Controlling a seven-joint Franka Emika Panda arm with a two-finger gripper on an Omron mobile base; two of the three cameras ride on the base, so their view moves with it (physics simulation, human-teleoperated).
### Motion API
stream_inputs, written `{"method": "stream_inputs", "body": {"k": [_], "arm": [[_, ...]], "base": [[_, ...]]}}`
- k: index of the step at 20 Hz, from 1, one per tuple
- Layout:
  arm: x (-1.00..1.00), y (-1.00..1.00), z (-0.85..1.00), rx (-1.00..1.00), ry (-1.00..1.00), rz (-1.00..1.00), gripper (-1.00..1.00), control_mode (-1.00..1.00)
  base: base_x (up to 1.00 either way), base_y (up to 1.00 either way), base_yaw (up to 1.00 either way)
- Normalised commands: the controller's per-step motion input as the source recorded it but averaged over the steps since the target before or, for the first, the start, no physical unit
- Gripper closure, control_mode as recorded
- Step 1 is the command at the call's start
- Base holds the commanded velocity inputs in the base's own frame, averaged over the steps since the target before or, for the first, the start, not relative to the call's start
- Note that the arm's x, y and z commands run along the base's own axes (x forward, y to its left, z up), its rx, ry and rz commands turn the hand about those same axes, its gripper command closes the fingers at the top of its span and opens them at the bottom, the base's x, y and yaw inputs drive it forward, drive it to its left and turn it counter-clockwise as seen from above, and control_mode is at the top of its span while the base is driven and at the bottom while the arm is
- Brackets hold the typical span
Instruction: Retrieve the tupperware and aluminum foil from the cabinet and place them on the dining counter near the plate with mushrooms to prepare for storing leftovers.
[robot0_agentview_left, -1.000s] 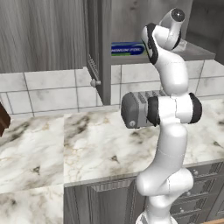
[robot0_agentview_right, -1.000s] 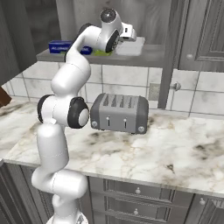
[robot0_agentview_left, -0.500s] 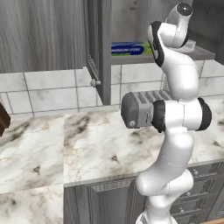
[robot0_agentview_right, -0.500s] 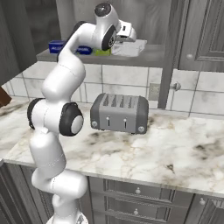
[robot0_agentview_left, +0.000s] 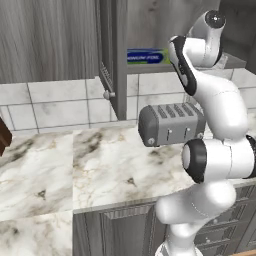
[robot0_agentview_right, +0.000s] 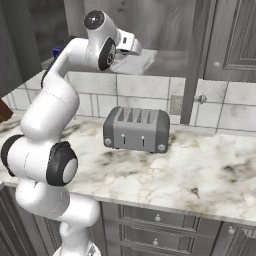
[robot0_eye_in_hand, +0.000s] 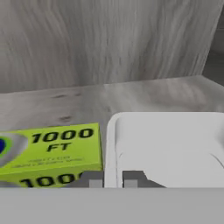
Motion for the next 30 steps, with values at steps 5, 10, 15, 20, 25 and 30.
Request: {"method": "stream_inputs", "body": {"k": [5,10,15,20,25,30], "arm": [[-1.00,0.03,0.00,0.00,-0.04,0.00,1.00,-1.00],[-1.00,0.00,0.00,0.00,0.00,0.00,1.00,-1.00],[-1.00,0.00,-0.06,0.00,0.07,-0.01,1.00,-1.00],[-0.86,0.00,-0.45,-0.02,0.26,-0.05,1.00,-1.00],[-0.32,0.00,-0.66,0.00,0.29,0.00,1.00,-1.00],[-0.21,0.02,-0.35,-0.01,0.07,0.00,1.00,1.00]], "base": [[0.00,0.00,0.00],[0.00,0.00,0.00],[0.00,0.00,0.00],[0.00,0.00,0.00],[0.00,0.00,0.00],[-0.32,0.00,0.00]]}}
